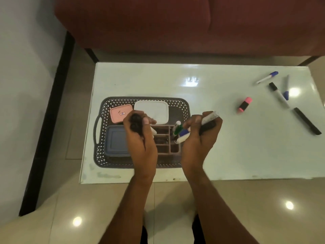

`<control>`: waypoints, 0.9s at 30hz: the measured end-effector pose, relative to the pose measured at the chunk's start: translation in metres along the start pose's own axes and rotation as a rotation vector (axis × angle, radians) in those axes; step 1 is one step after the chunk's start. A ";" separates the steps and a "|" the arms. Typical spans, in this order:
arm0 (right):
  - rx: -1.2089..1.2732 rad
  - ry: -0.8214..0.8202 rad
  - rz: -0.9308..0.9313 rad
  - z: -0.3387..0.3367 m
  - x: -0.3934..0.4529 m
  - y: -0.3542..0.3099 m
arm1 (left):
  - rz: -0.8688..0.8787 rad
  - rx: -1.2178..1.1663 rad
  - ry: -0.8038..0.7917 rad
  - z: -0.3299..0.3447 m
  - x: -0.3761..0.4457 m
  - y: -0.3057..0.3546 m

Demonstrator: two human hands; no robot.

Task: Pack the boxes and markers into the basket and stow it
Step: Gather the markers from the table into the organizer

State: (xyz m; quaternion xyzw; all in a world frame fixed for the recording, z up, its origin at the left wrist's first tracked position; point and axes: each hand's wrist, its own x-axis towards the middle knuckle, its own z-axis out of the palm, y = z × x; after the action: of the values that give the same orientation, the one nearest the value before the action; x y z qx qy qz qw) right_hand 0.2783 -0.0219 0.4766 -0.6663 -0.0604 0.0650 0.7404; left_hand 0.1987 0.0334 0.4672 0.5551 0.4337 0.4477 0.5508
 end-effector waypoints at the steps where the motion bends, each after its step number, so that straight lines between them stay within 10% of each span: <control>1: -0.015 0.004 0.001 0.002 -0.005 0.007 | -0.014 0.000 0.012 -0.007 -0.001 -0.007; 27: -0.341 -0.198 -0.078 -0.010 -0.024 0.084 | 0.051 0.154 -0.082 -0.033 -0.009 -0.083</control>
State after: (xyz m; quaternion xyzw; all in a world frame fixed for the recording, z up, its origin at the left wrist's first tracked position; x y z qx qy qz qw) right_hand 0.2549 -0.0270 0.3924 -0.7695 -0.1687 0.0902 0.6094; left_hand 0.1657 0.0337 0.3842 0.6244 0.4297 0.4038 0.5123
